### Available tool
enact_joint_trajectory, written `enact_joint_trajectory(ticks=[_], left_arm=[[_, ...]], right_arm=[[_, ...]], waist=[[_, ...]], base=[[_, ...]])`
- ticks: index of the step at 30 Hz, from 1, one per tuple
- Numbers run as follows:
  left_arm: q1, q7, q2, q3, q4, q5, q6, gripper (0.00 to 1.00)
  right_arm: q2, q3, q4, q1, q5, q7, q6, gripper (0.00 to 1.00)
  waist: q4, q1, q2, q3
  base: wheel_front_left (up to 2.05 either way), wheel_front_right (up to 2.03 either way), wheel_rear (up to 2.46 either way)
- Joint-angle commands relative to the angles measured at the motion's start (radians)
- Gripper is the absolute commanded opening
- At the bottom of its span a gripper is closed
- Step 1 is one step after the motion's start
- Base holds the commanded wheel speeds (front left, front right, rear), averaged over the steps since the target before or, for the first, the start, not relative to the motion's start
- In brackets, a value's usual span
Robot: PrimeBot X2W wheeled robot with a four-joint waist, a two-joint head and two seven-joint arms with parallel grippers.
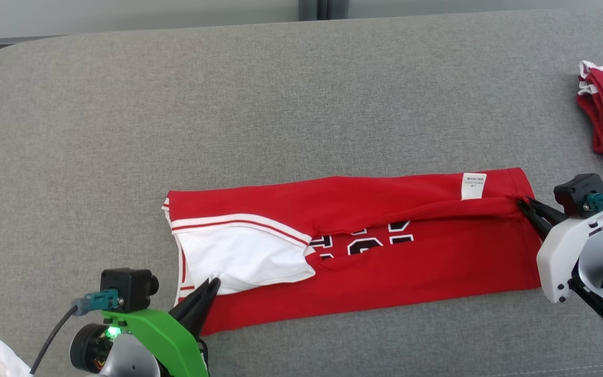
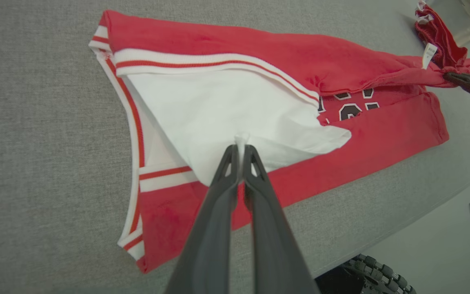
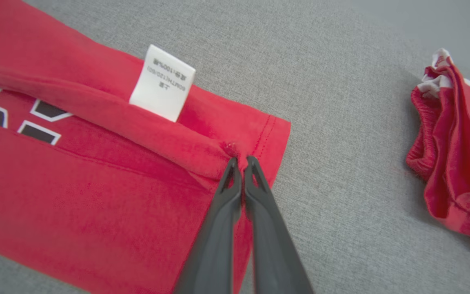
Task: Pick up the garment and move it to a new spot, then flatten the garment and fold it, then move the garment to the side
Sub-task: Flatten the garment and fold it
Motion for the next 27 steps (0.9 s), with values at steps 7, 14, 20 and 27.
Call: enact_joint_trajectory(ticks=[7, 14, 20, 27], left_arm=[[0.031, -0.020, -0.015, -0.009, 0.051, -0.005, 0.004, 0.83], [0.047, -0.071, 0.005, 0.011, 0.051, 0.037, 0.032, 1.00], [0.023, -0.162, -0.015, 0.042, 0.036, 0.081, 0.064, 1.00], [-0.029, -0.282, -0.071, 0.044, 0.078, 0.155, 0.099, 1.00]], right_arm=[[0.033, -0.055, -0.001, 0.041, -0.035, -0.013, -0.002, 1.00], [0.033, -0.094, -0.031, 0.104, -0.049, -0.006, -0.002, 1.00], [0.029, -0.163, -0.062, 0.167, -0.047, 0.039, -0.002, 1.00], [0.070, -0.259, -0.064, 0.195, -0.062, 0.094, -0.002, 1.00]], waist=[[-0.003, 0.0000, -0.0001, -0.014], [-0.009, 0.0000, -0.0001, -0.042], [-0.015, 0.0000, -0.0001, -0.065], [-0.010, 0.0000, -0.0001, -0.087]], base=[[0.00, 0.00, 0.00], [0.00, 0.00, 0.00], [0.00, 0.00, 0.00], [0.00, 0.00, 0.00]])
